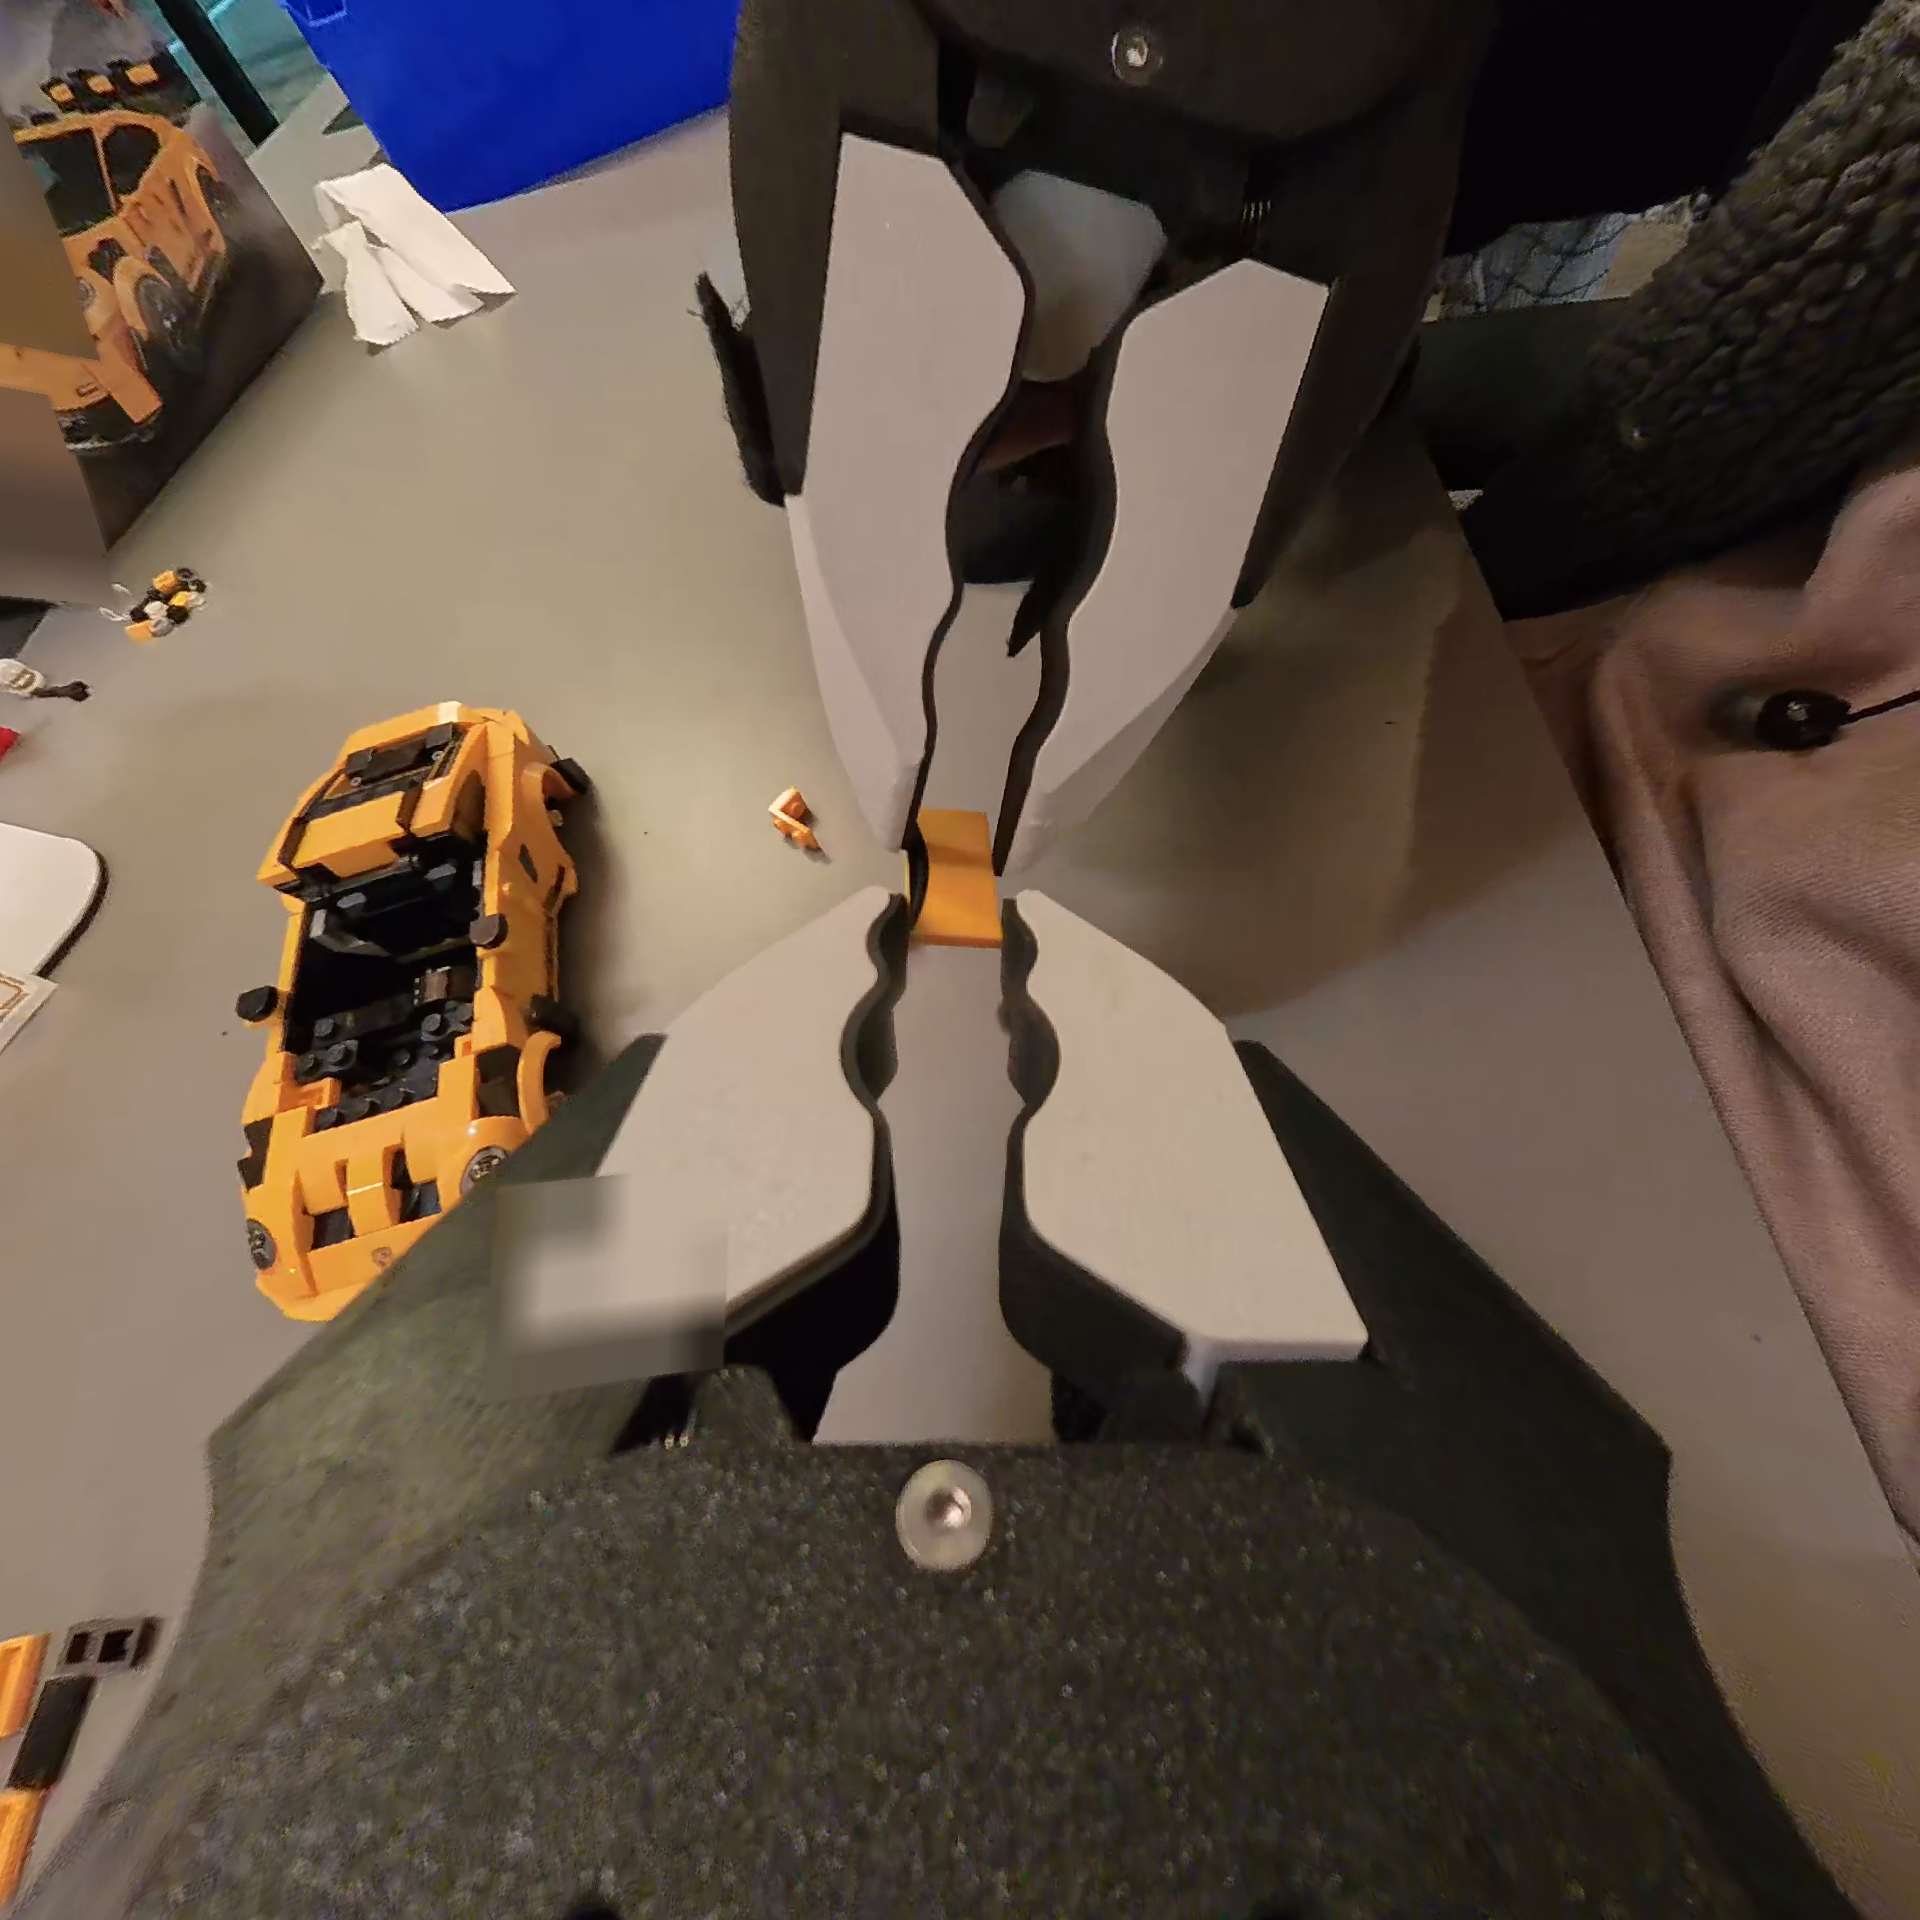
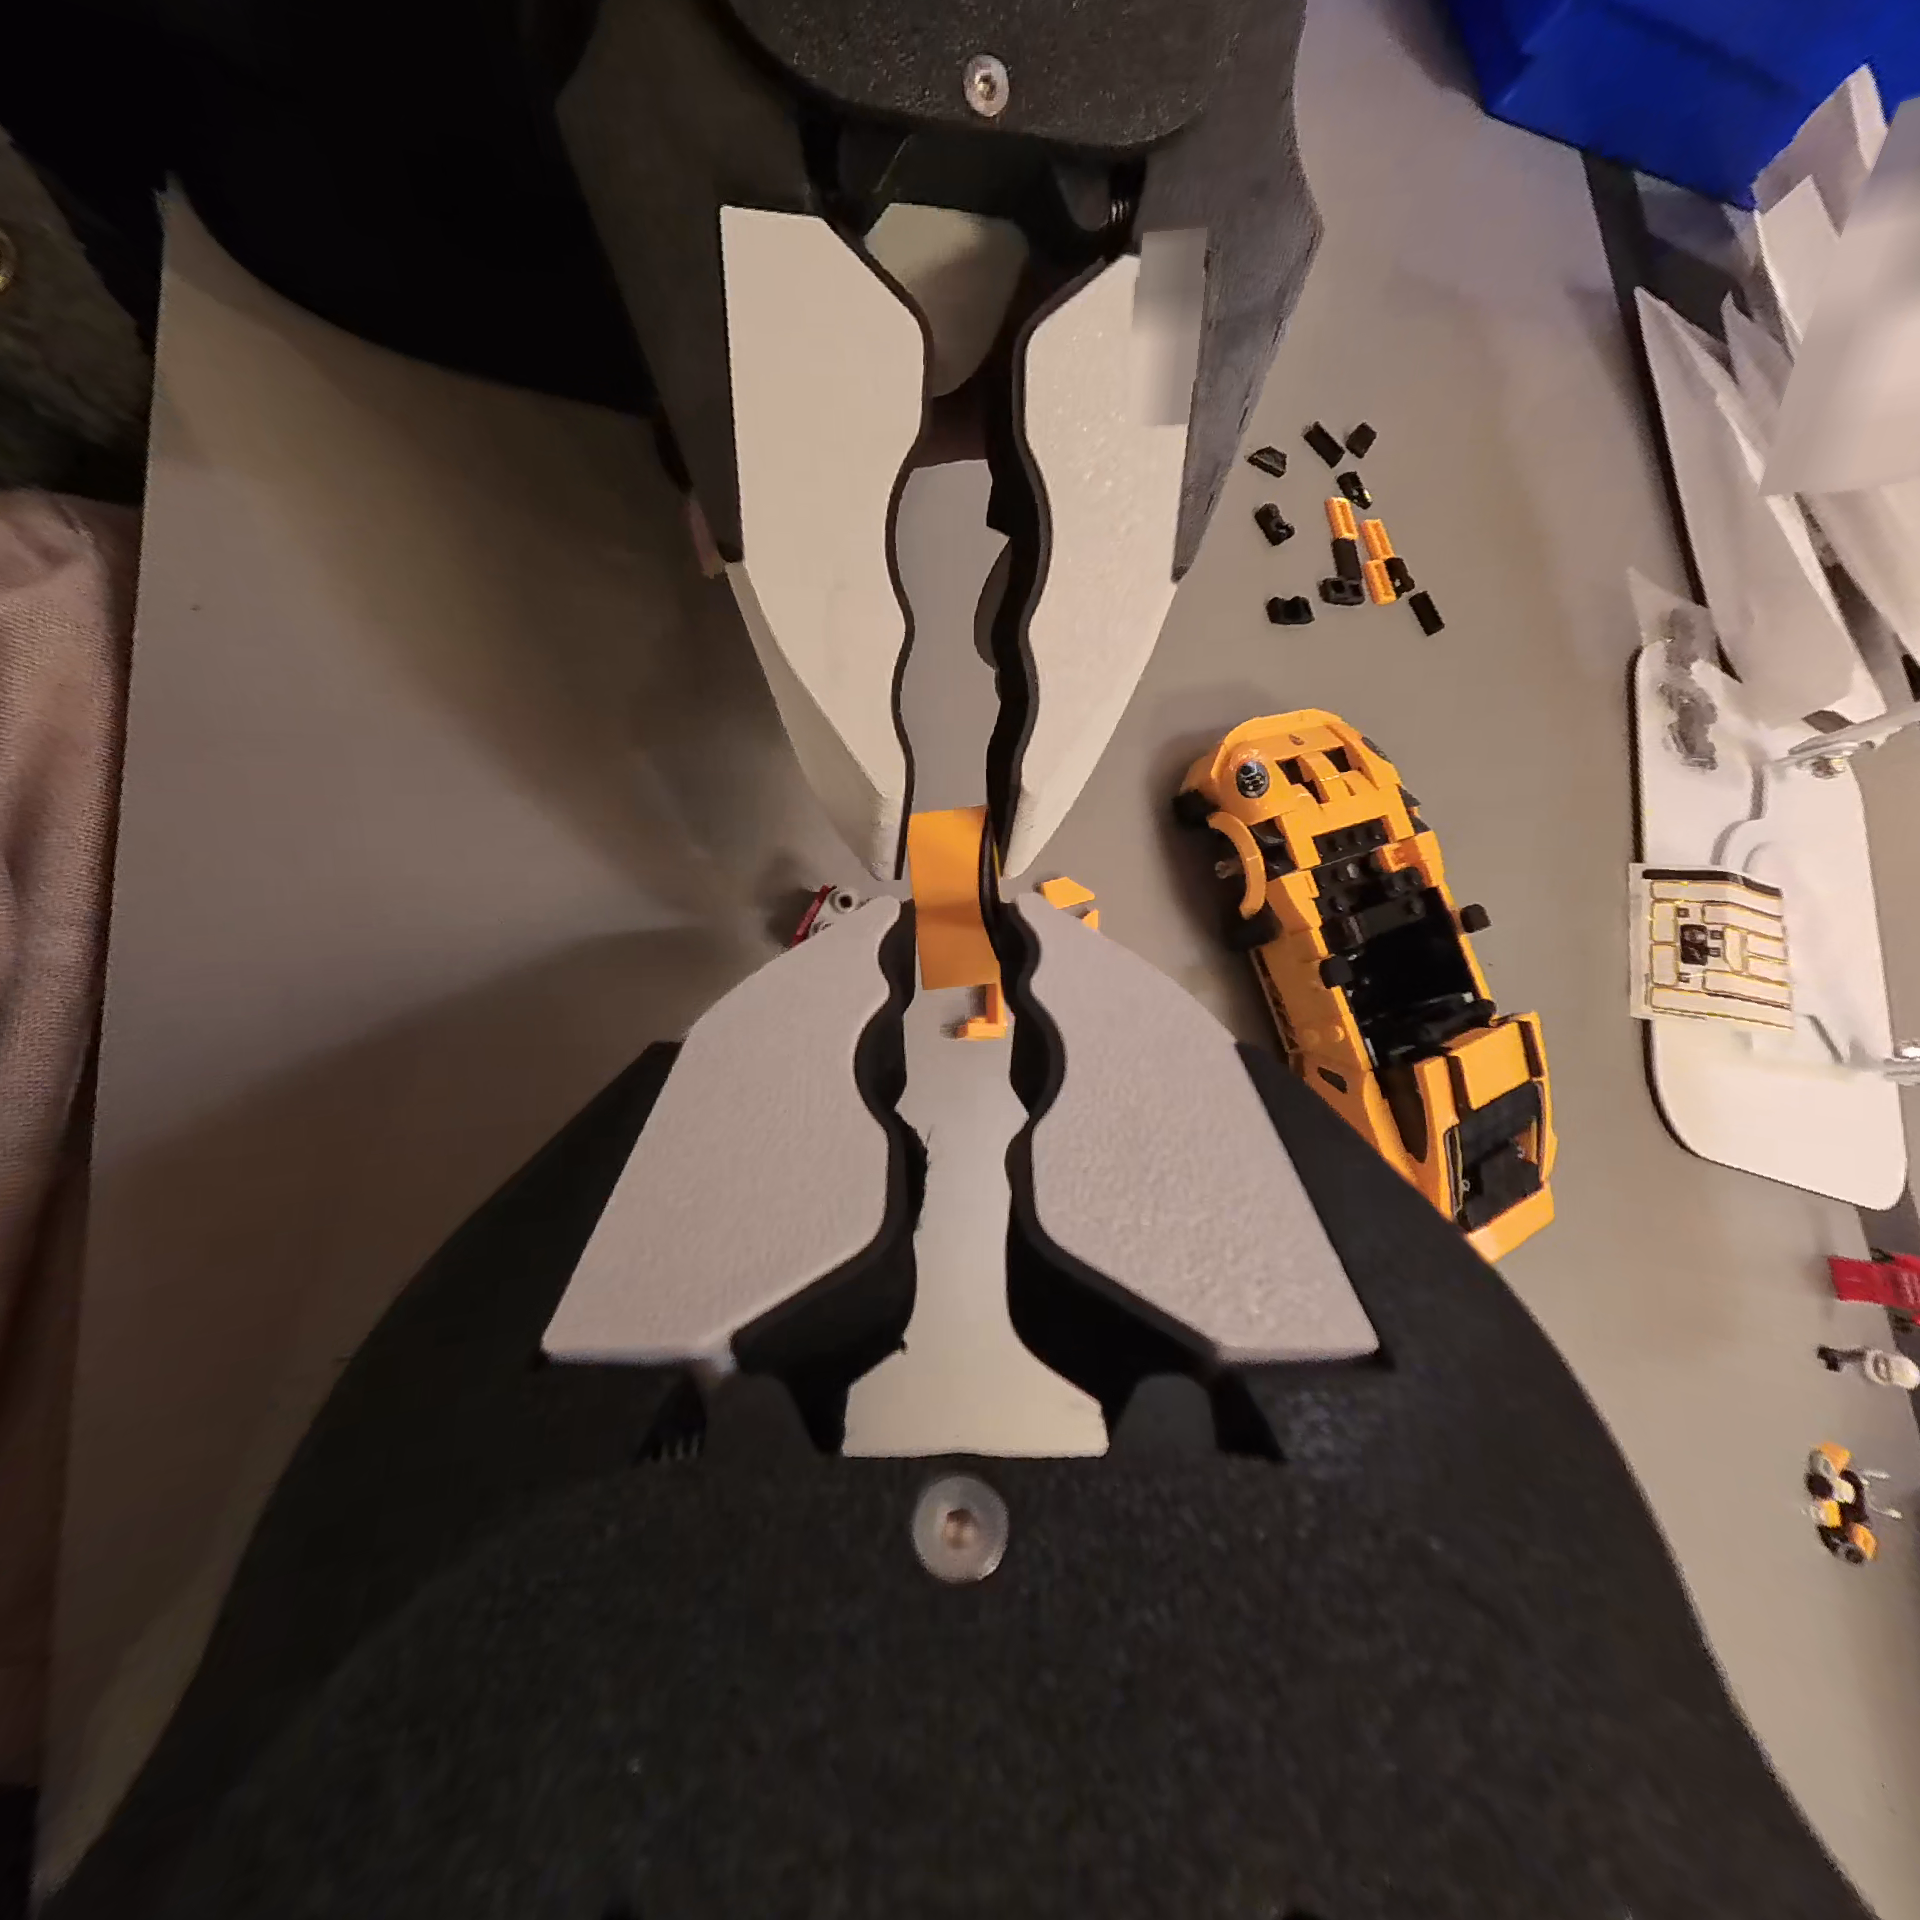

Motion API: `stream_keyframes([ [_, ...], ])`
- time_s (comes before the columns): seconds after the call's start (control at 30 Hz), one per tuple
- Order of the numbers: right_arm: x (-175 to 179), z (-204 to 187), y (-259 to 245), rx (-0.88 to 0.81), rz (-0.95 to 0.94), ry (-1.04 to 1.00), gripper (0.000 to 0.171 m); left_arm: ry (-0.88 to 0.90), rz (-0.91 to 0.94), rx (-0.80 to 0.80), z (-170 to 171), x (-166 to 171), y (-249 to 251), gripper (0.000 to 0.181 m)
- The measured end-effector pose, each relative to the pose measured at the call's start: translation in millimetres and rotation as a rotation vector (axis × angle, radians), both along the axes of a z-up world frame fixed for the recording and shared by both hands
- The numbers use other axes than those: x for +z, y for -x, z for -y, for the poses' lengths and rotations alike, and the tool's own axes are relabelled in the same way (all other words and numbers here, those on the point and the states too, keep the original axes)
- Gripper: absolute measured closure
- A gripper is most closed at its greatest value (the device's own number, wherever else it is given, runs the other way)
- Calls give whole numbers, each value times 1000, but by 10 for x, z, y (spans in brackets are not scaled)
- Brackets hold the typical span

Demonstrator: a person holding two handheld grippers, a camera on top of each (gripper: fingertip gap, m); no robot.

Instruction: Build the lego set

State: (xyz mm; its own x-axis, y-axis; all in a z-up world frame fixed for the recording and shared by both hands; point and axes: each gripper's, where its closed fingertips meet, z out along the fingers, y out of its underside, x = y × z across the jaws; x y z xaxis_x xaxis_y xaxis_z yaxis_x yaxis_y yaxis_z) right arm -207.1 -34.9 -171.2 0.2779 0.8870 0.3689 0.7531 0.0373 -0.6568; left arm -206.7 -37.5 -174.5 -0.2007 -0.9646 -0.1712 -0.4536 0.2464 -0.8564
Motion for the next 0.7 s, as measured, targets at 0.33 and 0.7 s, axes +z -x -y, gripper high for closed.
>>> stream_keyframes([
  [0.33, 285, -171, -36, -131, -217, 10, 149, -77, 144, 97, -155, 286, 7, 165],
  [0.7, 629, -168, 81, -303, -948, 378, 147, -311, 396, 258, -318, 797, 101, 165],
])
